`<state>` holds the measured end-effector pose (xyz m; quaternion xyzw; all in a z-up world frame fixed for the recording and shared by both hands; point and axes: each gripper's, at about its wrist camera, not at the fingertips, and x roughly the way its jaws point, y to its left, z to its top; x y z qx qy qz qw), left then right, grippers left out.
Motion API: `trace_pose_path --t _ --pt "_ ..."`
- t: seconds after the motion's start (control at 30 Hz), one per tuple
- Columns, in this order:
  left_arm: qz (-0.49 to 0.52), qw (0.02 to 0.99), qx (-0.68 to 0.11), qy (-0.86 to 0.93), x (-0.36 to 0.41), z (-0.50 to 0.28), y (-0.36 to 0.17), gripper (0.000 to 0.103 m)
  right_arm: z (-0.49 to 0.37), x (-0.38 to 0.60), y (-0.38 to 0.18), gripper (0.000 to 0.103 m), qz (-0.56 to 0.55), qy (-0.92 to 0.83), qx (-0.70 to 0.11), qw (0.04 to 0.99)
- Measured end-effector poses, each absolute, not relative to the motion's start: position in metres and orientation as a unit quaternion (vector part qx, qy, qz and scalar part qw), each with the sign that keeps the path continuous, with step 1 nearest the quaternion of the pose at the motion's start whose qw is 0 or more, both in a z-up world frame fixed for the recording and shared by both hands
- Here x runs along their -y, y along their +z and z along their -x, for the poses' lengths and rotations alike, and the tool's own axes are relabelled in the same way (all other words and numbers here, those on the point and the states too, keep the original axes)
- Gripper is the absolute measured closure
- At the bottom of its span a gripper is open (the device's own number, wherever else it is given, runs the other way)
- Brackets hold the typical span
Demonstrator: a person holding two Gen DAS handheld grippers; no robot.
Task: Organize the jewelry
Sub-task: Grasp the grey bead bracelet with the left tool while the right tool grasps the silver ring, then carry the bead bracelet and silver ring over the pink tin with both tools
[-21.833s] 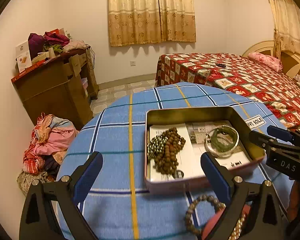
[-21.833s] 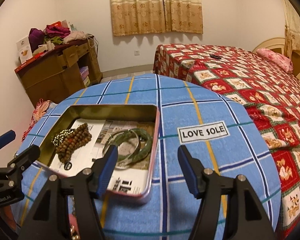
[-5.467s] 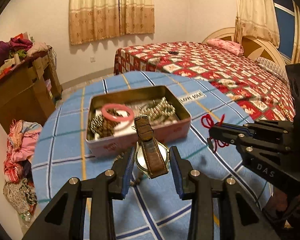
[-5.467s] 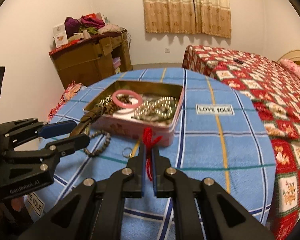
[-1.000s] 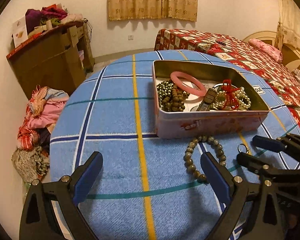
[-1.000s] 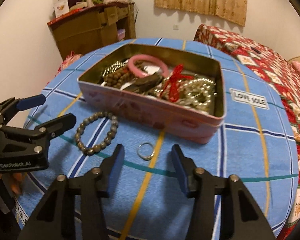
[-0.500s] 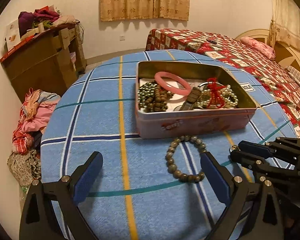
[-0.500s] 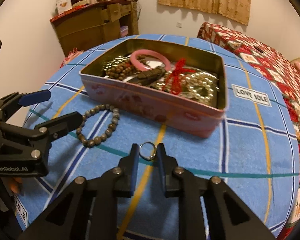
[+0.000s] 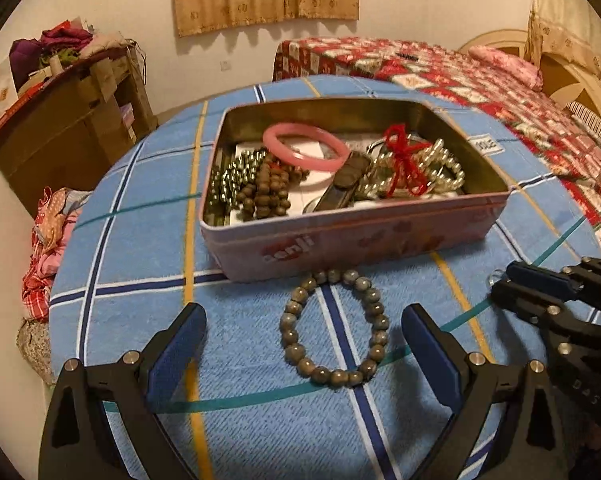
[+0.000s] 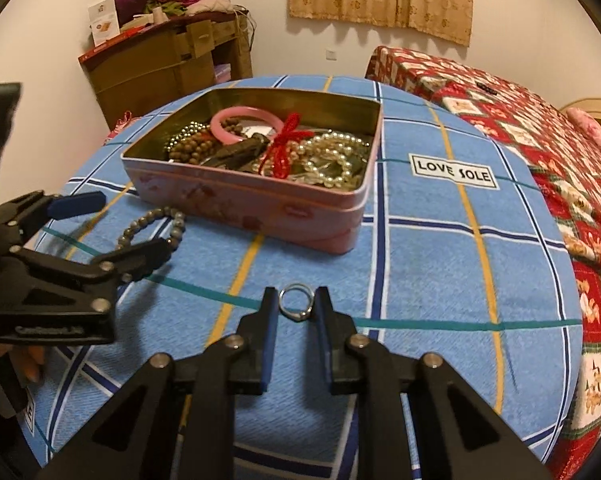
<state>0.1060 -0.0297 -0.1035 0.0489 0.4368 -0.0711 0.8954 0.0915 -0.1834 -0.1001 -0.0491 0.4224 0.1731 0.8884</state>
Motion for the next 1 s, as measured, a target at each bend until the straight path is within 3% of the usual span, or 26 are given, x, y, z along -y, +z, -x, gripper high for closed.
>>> trace_pose_path --t 0.17,0.2,0.23,0.27,0.33,0.37,1.0 --pt "-0.043 0.893 -0.439 -0.084 0.028 -0.106 -0.106 0.005 -0.091 0.186 -0.101 0.082 0.042 0.177 -0.422 0.888" --pt "-0.045 0.895 -0.435 -0.089 0.029 -0.104 -0.105 0.013 -0.092 0.186 -0.101 0.082 0.043 0.177 -0.422 0.888" --pt "-0.048 0.893 -0.437 -0.093 0.029 -0.103 -0.106 0.041 -0.092 0.186 -0.101 0.082 0.043 0.177 -0.421 0.888" --pt "-0.049 0.891 -0.440 -0.105 0.031 -0.102 -0.108 0.046 -0.092 0.187 -0.101 0.082 0.042 0.177 -0.421 0.889" --pt "-0.049 0.890 -0.437 -0.122 0.032 -0.100 -0.105 0.075 -0.092 0.187 -0.101 0.087 0.042 0.178 -0.421 0.889" --pt "-0.045 0.888 -0.438 -0.135 0.032 -0.098 -0.104 0.085 -0.091 0.186 -0.101 0.087 0.043 0.178 -0.421 0.888" --pt "-0.026 0.904 -0.398 -0.153 0.022 -0.074 -0.075 0.084 -0.086 0.191 -0.097 0.094 0.031 0.182 -0.409 0.894"
